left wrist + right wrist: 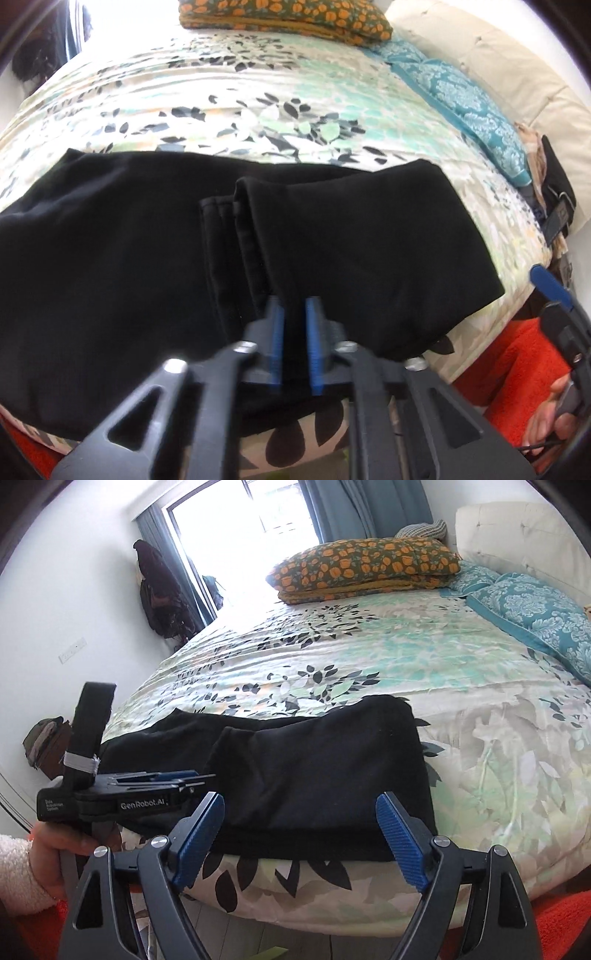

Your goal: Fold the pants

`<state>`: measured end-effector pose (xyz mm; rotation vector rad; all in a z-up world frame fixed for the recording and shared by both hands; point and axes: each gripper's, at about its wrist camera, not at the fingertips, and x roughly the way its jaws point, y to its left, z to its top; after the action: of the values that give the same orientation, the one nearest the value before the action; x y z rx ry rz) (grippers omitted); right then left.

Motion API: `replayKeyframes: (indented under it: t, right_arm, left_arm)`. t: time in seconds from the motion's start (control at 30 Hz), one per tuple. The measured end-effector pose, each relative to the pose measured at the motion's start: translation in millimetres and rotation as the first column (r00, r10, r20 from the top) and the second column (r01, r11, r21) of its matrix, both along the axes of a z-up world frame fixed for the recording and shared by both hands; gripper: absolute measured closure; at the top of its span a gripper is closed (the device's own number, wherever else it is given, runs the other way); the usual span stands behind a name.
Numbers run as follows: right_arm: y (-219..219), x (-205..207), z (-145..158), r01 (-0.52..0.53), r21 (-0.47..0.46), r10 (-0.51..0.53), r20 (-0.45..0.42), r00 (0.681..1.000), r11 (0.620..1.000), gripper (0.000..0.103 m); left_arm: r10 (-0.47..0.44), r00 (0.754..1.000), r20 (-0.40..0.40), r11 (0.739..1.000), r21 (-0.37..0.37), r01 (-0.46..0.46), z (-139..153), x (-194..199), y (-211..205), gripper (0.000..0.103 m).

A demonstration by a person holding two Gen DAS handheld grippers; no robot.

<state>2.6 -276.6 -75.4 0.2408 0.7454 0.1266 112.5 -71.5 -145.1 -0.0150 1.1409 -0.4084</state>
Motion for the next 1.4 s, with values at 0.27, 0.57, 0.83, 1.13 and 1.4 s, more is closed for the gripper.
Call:
replayKeyframes:
  t: [0.27, 0.57, 0.83, 1.13, 1.4]
  right_arm:
    - [-46, 13, -3, 0.235, -0.224, -0.254, -0.057, 0.966, 0.946, 0.018]
    - [-9, 55, -81, 0.04, -0.361, -0.151, -0.286, 0.946, 0.932, 0.017]
    - [-20, 51, -82, 0.078, -0.296, -0.165, -0.279, 0.946, 0.952, 0.013]
    - [-32, 34, -49, 0.174, -0.225, -0.212, -0.159, 0.964, 0.959, 0.013]
    - [-23, 23, -6, 0.153, -0.143, -0.147, 0.053, 0.988, 0.978, 0.013]
  left_arm:
    - [0.078, 0.996, 0.049, 0.997, -0.008, -0.077, 25, -14, 44, 0.101]
    - [0.188, 0.982, -0.018, 0.982, 0.0, -0.188, 13, -8, 69, 0.051]
    - [0.237, 0.971, 0.016, 0.97, -0.061, -0.236, 30, 2, 78, 0.035]
    - [0.142, 0.984, -0.108, 0.985, -0.078, -0.151, -10, 15, 47, 0.095]
    - [0.15, 0.989, -0.013, 0.988, -0.021, -0.15, 21, 2, 73, 0.095]
